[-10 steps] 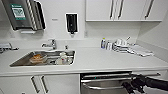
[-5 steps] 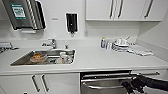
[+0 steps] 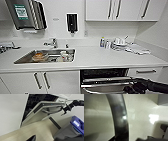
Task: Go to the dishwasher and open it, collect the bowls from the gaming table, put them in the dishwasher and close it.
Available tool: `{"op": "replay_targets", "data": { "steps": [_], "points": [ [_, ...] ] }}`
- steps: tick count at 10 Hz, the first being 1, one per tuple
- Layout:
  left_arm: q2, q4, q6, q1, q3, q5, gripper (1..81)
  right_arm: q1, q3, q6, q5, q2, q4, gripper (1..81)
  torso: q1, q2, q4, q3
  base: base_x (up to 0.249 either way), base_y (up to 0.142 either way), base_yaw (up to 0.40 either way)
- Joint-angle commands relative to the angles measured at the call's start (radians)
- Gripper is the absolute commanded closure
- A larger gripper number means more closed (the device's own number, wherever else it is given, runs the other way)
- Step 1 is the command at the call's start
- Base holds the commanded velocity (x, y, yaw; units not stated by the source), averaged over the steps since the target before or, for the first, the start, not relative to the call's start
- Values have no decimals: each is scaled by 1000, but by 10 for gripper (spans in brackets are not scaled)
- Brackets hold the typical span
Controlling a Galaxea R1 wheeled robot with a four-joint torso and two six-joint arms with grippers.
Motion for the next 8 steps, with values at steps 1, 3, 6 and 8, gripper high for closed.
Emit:
{"op": "replay_targets", "data": {
  "steps": [1,3,6,8],
  "points": [
    [-37,-6,2,-81,18,12,10,87,44,2,7,-64,31,10,0,0,0,0,-72,0,0],
    [-38,-3,2,-81,18,14,10,59,23,2,47,-67,30,10,0,0,0,0,-72,0,0],
    [-29,-4,2,-79,15,14,10,24,15,-1,84,-67,28,10,0,0,0,0,-69,0,0],
    [-26,-3,2,-77,15,14,10,6,11,-1,104,-61,26,10,0,0,0,0,-68,0,0]
  ]
}}
